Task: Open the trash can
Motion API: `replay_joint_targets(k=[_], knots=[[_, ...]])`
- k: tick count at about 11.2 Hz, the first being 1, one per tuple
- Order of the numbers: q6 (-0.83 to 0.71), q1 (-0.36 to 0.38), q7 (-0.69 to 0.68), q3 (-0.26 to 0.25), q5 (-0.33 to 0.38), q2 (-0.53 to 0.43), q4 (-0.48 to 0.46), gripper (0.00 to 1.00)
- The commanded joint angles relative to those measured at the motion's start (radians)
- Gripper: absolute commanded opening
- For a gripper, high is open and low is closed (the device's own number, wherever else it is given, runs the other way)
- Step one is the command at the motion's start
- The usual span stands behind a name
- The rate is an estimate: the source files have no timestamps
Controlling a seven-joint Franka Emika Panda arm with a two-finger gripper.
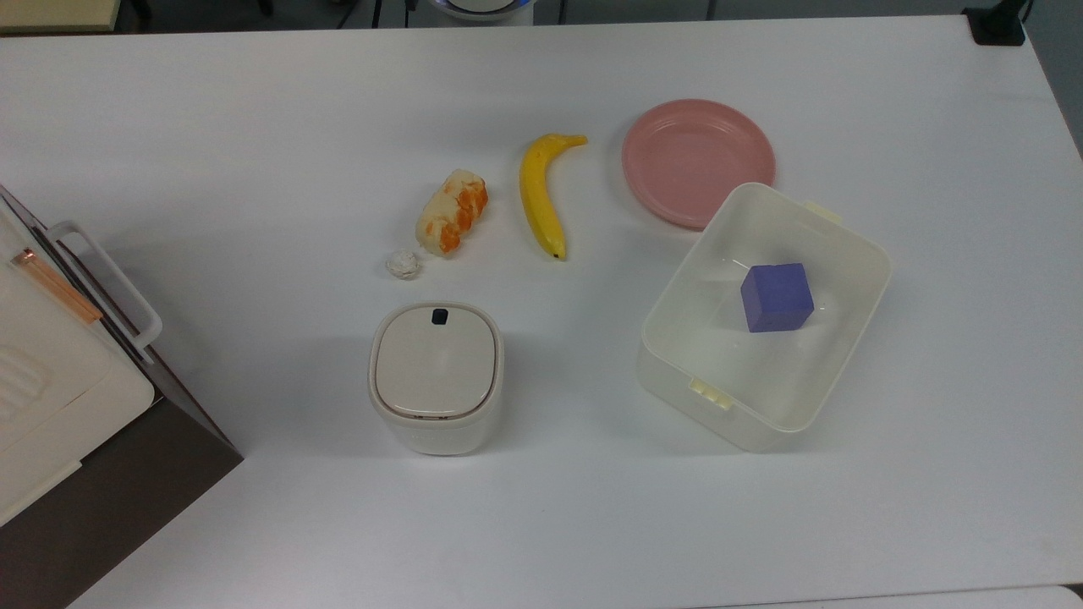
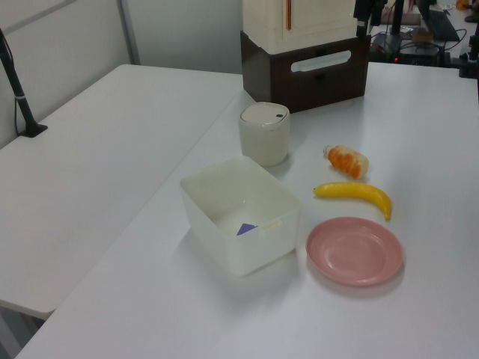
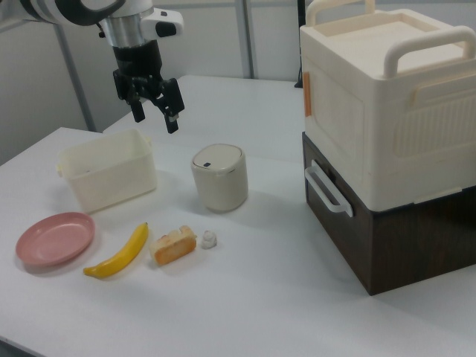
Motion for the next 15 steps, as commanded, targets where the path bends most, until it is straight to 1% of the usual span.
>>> replay_joint_targets(k=[1, 4, 15], knots=[[-0.021, 0.019, -0.003, -0.008, -0.039, -0.006, -0.002, 1.0], [-0.023, 0.021, -0.003, 0.002, -0.073, -0.006, -0.002, 1.0], [-0.024, 0.022, 0.002, 0.003, -0.072, -0.003, -0.008, 1.0]])
